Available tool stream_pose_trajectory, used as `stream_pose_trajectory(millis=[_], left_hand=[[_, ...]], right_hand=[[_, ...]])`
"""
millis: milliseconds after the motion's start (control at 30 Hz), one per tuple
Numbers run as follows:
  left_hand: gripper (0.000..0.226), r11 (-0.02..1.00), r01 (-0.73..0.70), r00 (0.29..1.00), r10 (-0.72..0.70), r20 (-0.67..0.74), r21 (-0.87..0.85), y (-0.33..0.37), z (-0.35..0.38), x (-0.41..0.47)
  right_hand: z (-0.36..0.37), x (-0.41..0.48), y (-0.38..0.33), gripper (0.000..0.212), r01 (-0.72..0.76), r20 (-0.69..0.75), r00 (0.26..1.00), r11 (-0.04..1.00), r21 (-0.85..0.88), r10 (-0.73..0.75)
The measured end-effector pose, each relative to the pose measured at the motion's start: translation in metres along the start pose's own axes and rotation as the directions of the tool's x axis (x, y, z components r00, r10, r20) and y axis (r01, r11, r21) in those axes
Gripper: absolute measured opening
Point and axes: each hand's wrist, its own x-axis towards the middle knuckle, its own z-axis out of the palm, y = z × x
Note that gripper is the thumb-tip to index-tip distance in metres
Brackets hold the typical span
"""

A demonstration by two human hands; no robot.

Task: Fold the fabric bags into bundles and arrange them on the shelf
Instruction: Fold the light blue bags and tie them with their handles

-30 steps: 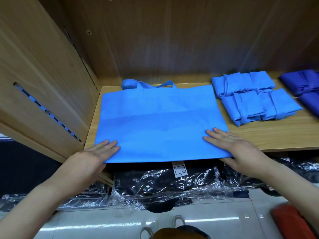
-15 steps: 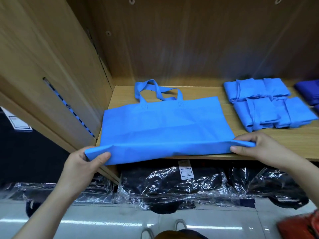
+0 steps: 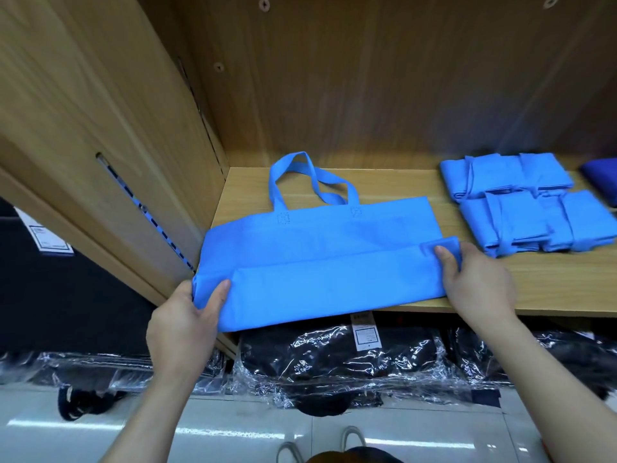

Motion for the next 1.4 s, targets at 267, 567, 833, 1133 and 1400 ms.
stream_pose_trajectory(millis=[267, 567, 833, 1133, 1400], left_hand=[[0.046, 0.989, -0.04, 0.999, 0.045, -0.03, 0.139, 0.012, 0.003, 0.004], [0.044, 0.696, -0.616, 0.783, 0.59, 0.194, 0.369, 0.003, 0.007, 0.008], [0.095, 0.465, -0.792, 0.61, 0.636, 0.473, 0.396, -0.009, 0.001, 0.007], [0.094, 0.552, -0.776, 0.628, 0.633, 0.453, 0.305, -0.006, -0.007, 0.021], [0.06, 0.835, -0.541, 0.796, 0.471, 0.38, 0.099, 0.0, -0.029, 0.027]], right_hand=[[0.001, -0.005, -0.001, 0.041, -0.02, -0.019, 1.0, 0.994, -0.109, 0.018], [0.002, -0.005, 0.0, 0.029, 0.017, 0.041, 0.999, 0.991, -0.131, -0.011], [0.001, -0.006, 0.007, 0.021, 0.27, -0.027, 0.959, 0.94, -0.207, -0.282], [-0.015, -0.006, 0.047, 0.091, 0.667, 0.428, 0.687, 0.744, -0.049, -0.588], [-0.024, 0.008, 0.057, 0.075, 0.462, 0.354, 0.751, 0.826, 0.322, -0.558]])
